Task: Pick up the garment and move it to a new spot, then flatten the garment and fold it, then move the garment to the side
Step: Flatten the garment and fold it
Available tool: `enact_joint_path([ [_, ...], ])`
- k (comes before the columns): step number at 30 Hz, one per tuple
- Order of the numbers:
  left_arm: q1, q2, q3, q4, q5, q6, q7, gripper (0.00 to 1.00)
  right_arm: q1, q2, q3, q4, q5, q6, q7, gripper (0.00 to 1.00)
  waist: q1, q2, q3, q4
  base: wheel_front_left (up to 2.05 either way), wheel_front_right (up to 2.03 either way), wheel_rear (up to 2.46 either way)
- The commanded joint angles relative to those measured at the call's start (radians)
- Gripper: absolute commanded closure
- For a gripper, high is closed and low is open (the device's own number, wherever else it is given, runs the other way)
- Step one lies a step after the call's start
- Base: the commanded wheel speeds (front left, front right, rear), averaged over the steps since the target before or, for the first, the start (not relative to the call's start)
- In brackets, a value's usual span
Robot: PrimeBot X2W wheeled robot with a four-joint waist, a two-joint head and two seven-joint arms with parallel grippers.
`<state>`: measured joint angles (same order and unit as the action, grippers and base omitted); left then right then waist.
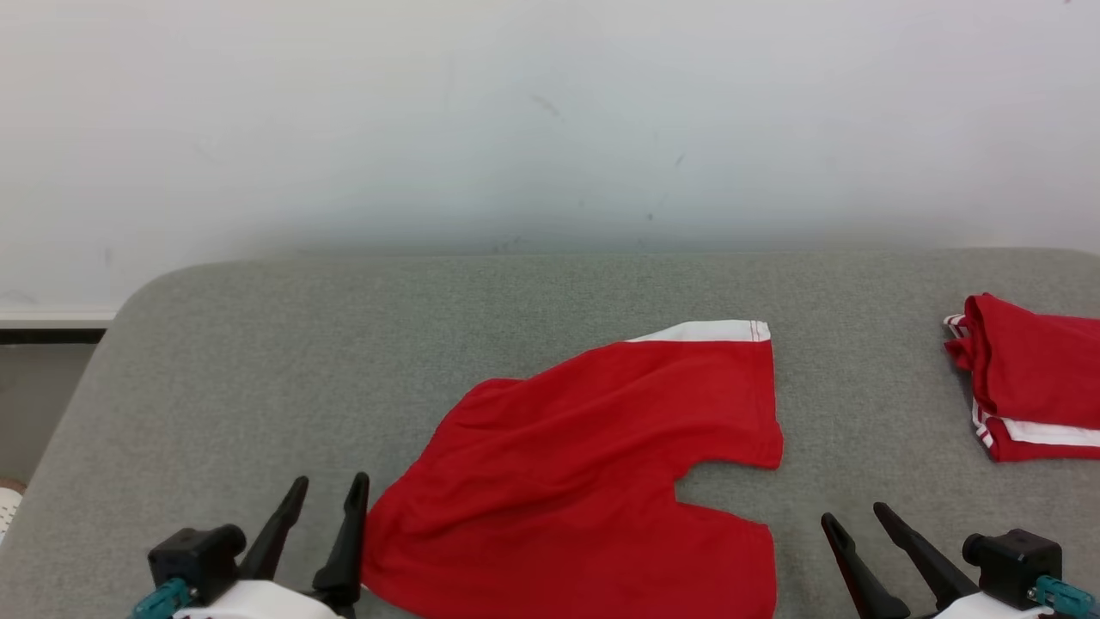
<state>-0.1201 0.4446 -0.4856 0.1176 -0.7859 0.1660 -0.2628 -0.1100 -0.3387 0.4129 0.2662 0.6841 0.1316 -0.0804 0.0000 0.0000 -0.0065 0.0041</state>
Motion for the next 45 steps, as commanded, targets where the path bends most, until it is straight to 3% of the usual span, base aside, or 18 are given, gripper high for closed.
enact_joint_path([
  [1, 0.009, -0.005, 0.015, 0.0, 0.034, -0.005, -0.001, 0.0, 0.005, -0.002, -0.002, -0.002, -0.004, -0.002, 0.002, 0.0, 0.0, 0.0, 0.0, 0.009, 0.0, 0.0, 0.0],
  [10, 0.075, -0.092, 0.114, 0.017, 0.164, -0.057, -0.001, 0.0, 0.036, 0.005, -0.005, -0.005, 0.011, -0.002, 0.0, 0.0, 0.0, 0.0, -0.003, 0.021, 0.0, 0.0, 0.0],
  [19, 0.065, -0.157, 0.154, 0.062, 0.225, -0.12, -0.002, 0.0, 0.043, 0.013, 0.082, -0.002, 0.113, -0.002, 0.138, 0.0, 0.0, 0.0, 0.002, 0.036, 0.0, 0.0, 0.0],
  [27, 0.065, -0.187, 0.19, 0.101, 0.259, -0.157, -0.002, 0.0, 0.037, 0.026, 0.1, 0.029, 0.184, -0.002, 0.184, 0.0, 0.0, 0.0, 0.001, 0.067, 0.0, 0.0, 0.0],
  [28, 0.066, -0.19, 0.194, 0.105, 0.259, -0.162, -0.002, 0.0, 0.034, 0.024, 0.103, 0.031, 0.187, -0.002, 0.185, 0.06, 0.0, 0.0, 0.001, 0.07, 0.0, 0.0, 0.0],
  [29, 0.066, -0.192, 0.198, 0.109, 0.261, -0.165, -0.002, 0.0, 0.032, 0.023, 0.104, 0.033, 0.192, -0.002, 0.184, 0.36, 0.0, 0.0, 0.001, 0.072, 0.0, 0.0, 0.0],
  [30, 0.065, -0.195, 0.202, 0.113, 0.264, -0.169, -0.002, 0.0, 0.031, 0.023, 0.104, 0.035, 0.199, -0.002, 0.183, 0.56, 0.0, 0.0, 0.001, 0.075, 0.0, 0.0, 0.0],
  [32, 0.065, -0.2, 0.209, 0.121, 0.27, -0.175, -0.002, 0.0, 0.027, 0.019, 0.108, 0.038, 0.206, -0.002, 0.183, 0.92, 0.0, 0.0, 0.001, 0.079, 0.0, 0.0, 0.0],
  [33, 0.064, -0.202, 0.212, 0.125, 0.273, -0.18, -0.002, 0.0, 0.024, 0.017, 0.11, 0.039, 0.21, -0.002, 0.179, 1.0, 0.0, 0.0, 0.001, 0.081, 0.0, 0.0, 0.0],
  [45, 0.051, -0.233, 0.236, 0.165, 0.305, -0.216, -0.002, 0.0, -0.019, -0.007, 0.117, 0.006, 0.257, -0.002, 0.128, 1.0, 0.0, 0.0, 0.012, 0.115, 0.0, 0.0, 0.0],
])
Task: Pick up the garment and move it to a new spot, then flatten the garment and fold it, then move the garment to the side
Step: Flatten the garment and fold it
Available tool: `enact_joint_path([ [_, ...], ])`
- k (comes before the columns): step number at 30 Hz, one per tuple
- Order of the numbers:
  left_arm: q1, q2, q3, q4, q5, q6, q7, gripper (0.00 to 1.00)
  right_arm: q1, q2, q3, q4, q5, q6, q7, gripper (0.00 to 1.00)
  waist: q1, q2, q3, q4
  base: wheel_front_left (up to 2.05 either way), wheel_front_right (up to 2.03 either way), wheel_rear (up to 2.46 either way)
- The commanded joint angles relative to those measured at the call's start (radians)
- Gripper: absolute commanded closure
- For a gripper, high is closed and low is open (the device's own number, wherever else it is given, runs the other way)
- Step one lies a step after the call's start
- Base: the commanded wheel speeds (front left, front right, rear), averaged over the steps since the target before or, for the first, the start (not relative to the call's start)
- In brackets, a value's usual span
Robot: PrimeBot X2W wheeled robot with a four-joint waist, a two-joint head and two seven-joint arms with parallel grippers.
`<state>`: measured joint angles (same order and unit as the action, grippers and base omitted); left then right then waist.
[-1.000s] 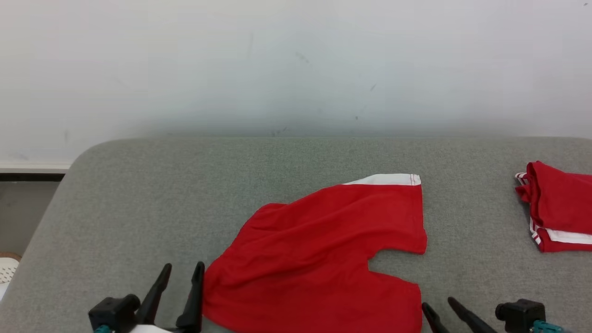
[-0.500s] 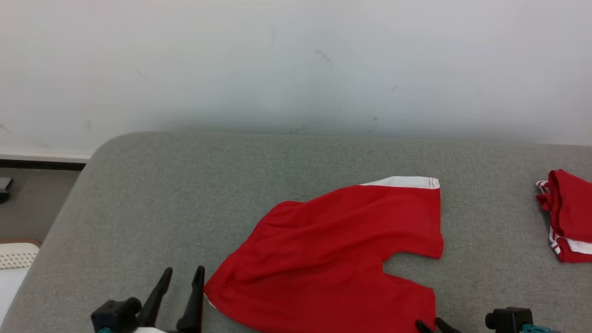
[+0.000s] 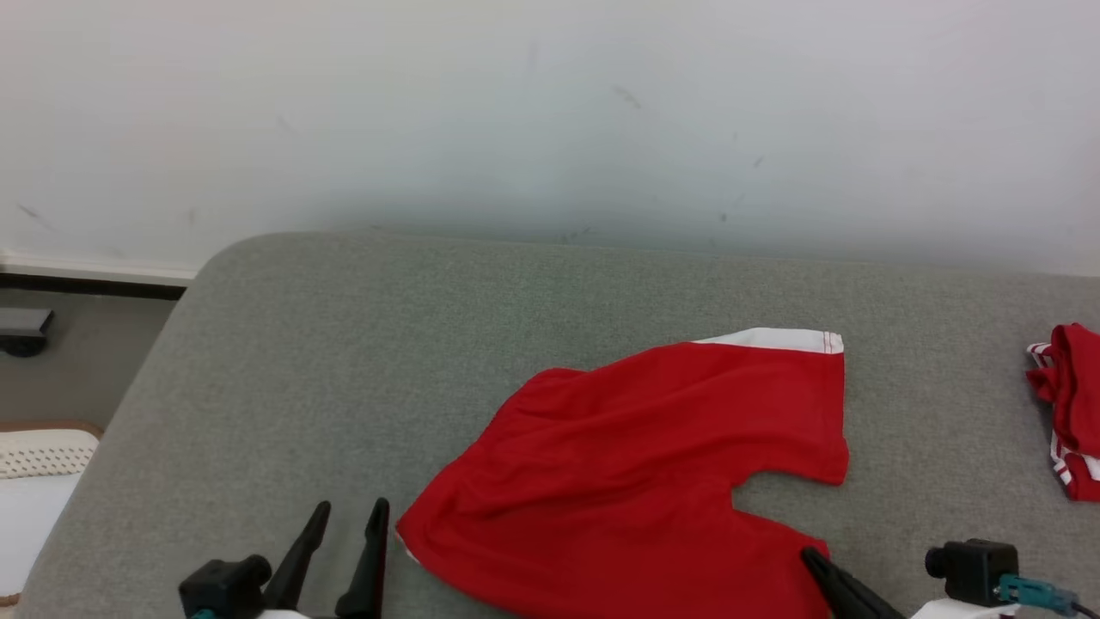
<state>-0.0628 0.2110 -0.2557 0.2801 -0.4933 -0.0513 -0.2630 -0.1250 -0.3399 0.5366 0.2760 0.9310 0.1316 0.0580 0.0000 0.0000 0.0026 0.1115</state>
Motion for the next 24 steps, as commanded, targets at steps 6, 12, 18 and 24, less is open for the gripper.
enact_joint_path([
  [6, 0.005, -0.011, 0.021, 0.02, 0.021, -0.011, -0.001, 0.0, 0.041, -0.041, -0.058, 0.007, -0.001, -0.002, -0.026, 0.31, 0.0, 0.0, 0.014, 0.018, 0.0, 0.0, 0.0],
  [12, -0.002, -0.022, 0.027, 0.031, 0.03, -0.02, -0.001, 0.0, 0.071, -0.014, -0.093, 0.012, -0.008, -0.002, 0.001, 0.0, 0.0, 0.0, 0.02, 0.0, 0.0, 0.0, 0.0],
  [18, -0.02, -0.027, 0.025, 0.04, 0.039, -0.029, -0.001, 0.0, 0.06, 0.026, -0.075, 0.032, 0.031, -0.002, 0.088, 0.0, 0.0, 0.0, 0.031, -0.003, 0.0, 0.0, 0.0],
  [24, -0.031, -0.029, 0.027, 0.049, 0.048, -0.038, -0.001, 0.0, 0.035, 0.037, -0.06, 0.027, 0.042, -0.002, 0.092, 1.0, 0.0, 0.0, 0.041, 0.011, 0.0, 0.0, 0.0],
])
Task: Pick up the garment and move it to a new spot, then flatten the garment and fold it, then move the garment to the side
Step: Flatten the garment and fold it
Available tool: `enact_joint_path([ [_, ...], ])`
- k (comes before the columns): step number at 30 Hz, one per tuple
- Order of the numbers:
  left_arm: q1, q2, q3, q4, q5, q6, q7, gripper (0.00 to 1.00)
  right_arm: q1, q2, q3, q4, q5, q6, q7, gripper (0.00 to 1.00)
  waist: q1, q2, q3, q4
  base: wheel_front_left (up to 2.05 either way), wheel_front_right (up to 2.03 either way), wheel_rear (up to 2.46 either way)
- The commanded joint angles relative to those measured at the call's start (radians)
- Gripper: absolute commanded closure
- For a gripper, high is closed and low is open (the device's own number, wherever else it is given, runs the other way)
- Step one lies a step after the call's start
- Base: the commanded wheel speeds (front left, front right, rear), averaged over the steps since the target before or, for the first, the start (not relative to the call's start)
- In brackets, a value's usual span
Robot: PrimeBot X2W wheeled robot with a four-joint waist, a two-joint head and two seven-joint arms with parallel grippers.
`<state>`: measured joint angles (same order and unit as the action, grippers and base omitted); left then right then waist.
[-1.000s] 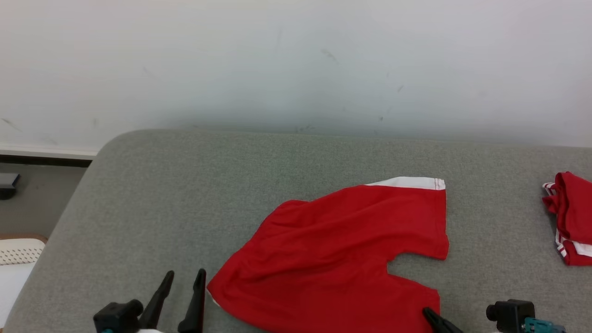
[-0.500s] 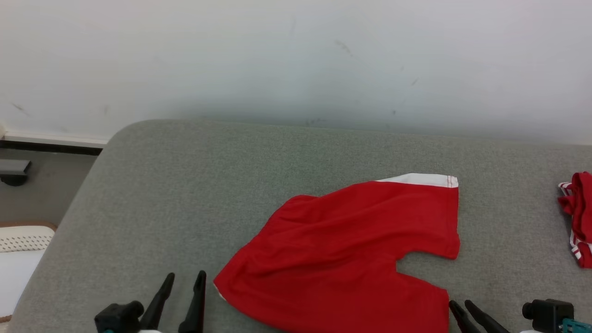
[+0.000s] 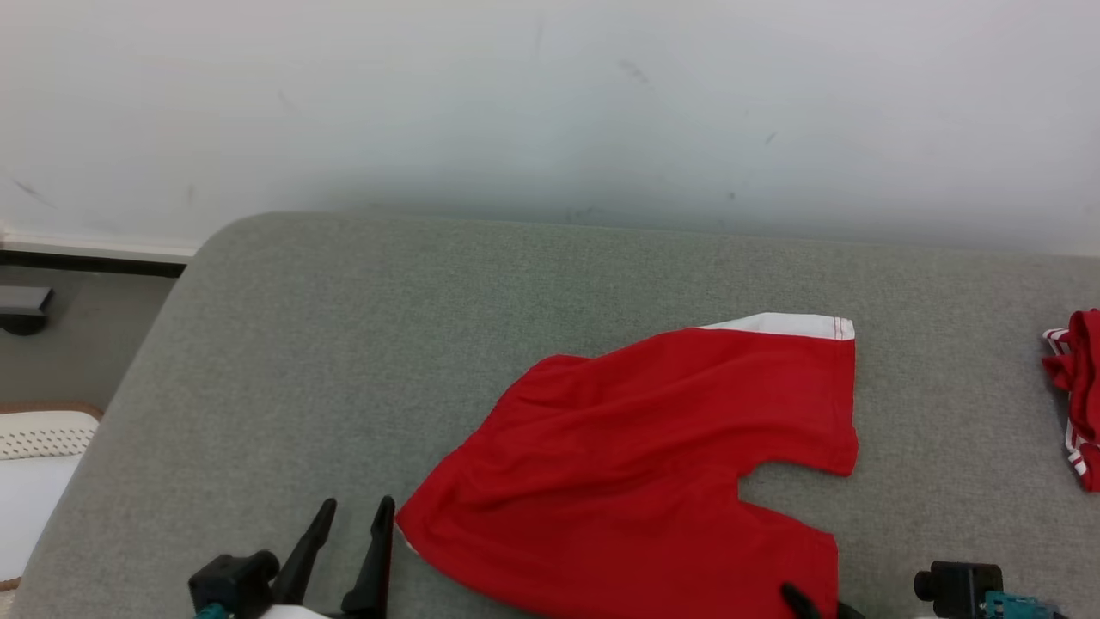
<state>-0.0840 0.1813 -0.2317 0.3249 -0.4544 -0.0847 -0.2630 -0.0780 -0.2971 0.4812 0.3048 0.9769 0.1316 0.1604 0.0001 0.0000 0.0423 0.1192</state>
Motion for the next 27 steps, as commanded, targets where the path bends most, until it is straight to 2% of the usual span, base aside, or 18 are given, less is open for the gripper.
enact_joint_path([
  [1, -0.01, 0.0, 0.004, 0.005, 0.01, -0.004, -0.001, 0.0, -0.015, -0.007, -0.003, -0.003, -0.006, -0.002, -0.019, 1.0, -0.0001, 0.0, 0.002, 0.006, 0.0, 0.0, 0.0],
  [8, -0.011, -0.008, 0.008, 0.012, 0.014, -0.008, -0.001, 0.0, -0.044, -0.018, -0.005, -0.018, 0.002, -0.002, -0.059, 1.0, -0.0001, 0.0, 0.002, 0.017, 0.0, 0.0, 0.0],
  [15, -0.037, -0.027, 0.005, 0.007, 0.022, -0.015, -0.001, 0.0, -0.175, -0.031, -0.009, 0.004, 0.069, -0.002, -0.02, 1.0, -0.0001, 0.0, 0.052, 0.041, 0.0, 0.0, 0.0],
  [20, -0.065, -0.041, 0.004, 0.009, 0.032, -0.021, -0.001, 0.0, -0.286, -0.057, -0.013, 0.083, 0.109, -0.002, 0.03, 1.0, -0.0001, 0.0, 0.09, 0.07, 0.0, 0.0, 0.0],
  [27, -0.091, -0.062, 0.012, 0.008, 0.049, -0.028, -0.001, 0.0, -0.386, -0.084, -0.035, 0.212, 0.141, -0.002, 0.02, 1.0, -0.0001, 0.0, 0.122, 0.091, 0.0, 0.0, 0.0],
])
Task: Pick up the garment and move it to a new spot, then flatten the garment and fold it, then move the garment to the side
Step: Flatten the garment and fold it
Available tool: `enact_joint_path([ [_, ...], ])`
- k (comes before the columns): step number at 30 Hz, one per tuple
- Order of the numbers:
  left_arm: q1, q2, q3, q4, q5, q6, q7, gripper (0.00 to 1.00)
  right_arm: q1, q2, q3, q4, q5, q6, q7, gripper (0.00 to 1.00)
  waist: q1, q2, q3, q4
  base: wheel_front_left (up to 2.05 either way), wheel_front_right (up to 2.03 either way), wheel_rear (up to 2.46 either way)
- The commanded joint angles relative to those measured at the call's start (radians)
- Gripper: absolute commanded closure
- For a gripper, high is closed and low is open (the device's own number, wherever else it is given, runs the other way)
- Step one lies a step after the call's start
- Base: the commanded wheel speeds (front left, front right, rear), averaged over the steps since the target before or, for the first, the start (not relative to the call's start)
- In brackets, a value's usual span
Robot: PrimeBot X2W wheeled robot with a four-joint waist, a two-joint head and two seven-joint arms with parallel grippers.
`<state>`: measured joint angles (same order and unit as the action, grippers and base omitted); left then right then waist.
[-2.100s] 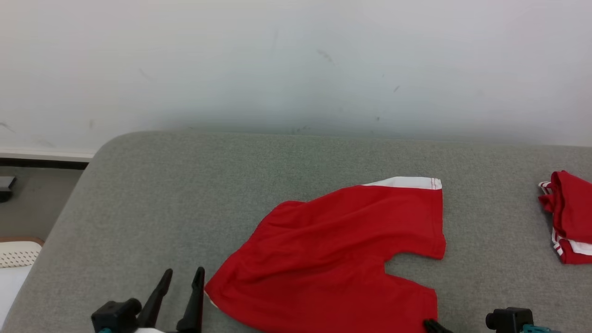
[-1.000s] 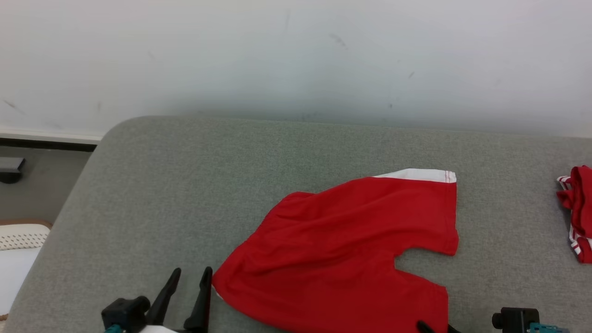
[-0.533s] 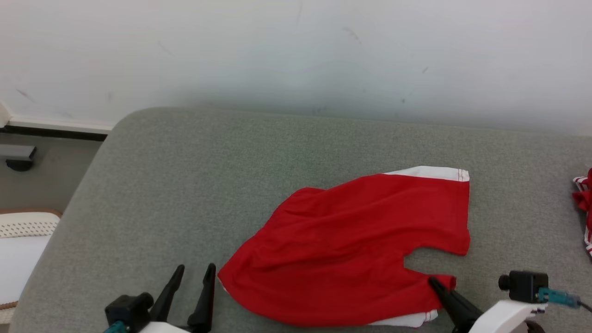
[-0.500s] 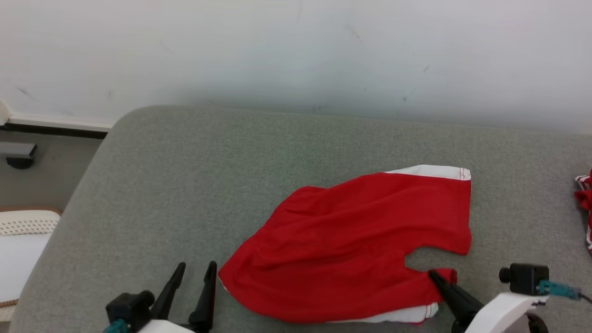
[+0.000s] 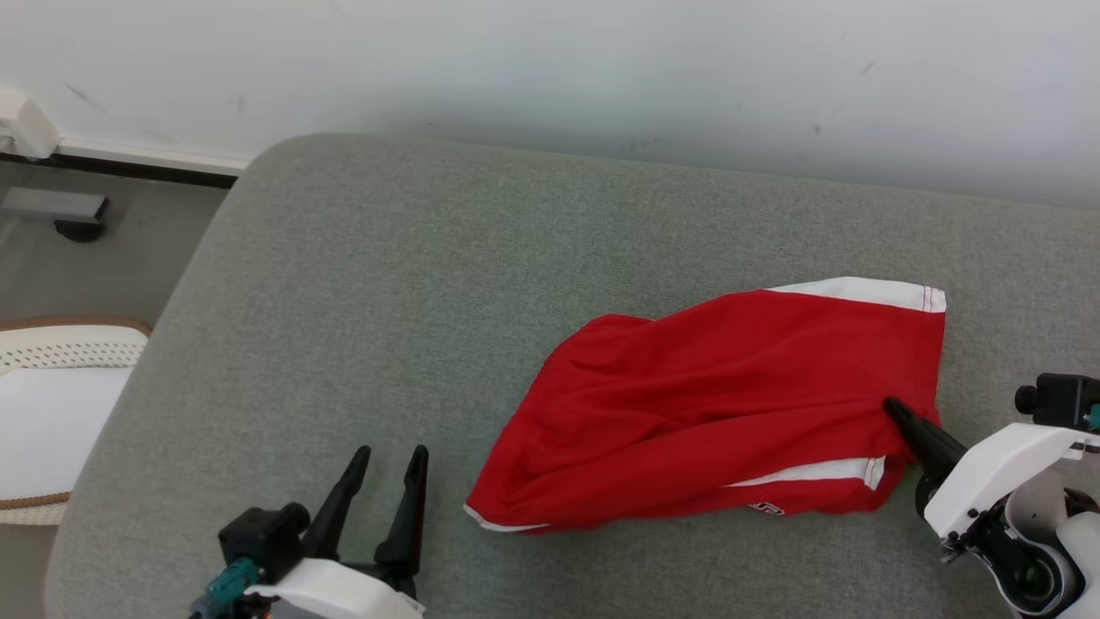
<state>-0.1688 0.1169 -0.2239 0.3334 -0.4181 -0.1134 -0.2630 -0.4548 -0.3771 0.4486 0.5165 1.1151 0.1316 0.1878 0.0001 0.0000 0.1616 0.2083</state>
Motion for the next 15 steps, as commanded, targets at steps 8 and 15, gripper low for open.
enact_joint_path([
  [8, -0.003, -0.009, 0.015, 0.014, 0.025, -0.008, -0.001, 0.0, -0.036, 0.016, 0.045, 0.071, 0.043, -0.002, -0.006, 0.0, -0.0001, 0.0, -0.022, -0.029, 0.0, 0.0, 0.0],
  [15, 0.023, -0.012, 0.027, 0.023, 0.031, -0.01, -0.001, 0.0, 0.02, 0.004, 0.108, -0.014, 0.092, -0.002, -0.049, 0.0, -0.0001, 0.0, -0.079, -0.103, 0.0, 0.0, 0.0],
])
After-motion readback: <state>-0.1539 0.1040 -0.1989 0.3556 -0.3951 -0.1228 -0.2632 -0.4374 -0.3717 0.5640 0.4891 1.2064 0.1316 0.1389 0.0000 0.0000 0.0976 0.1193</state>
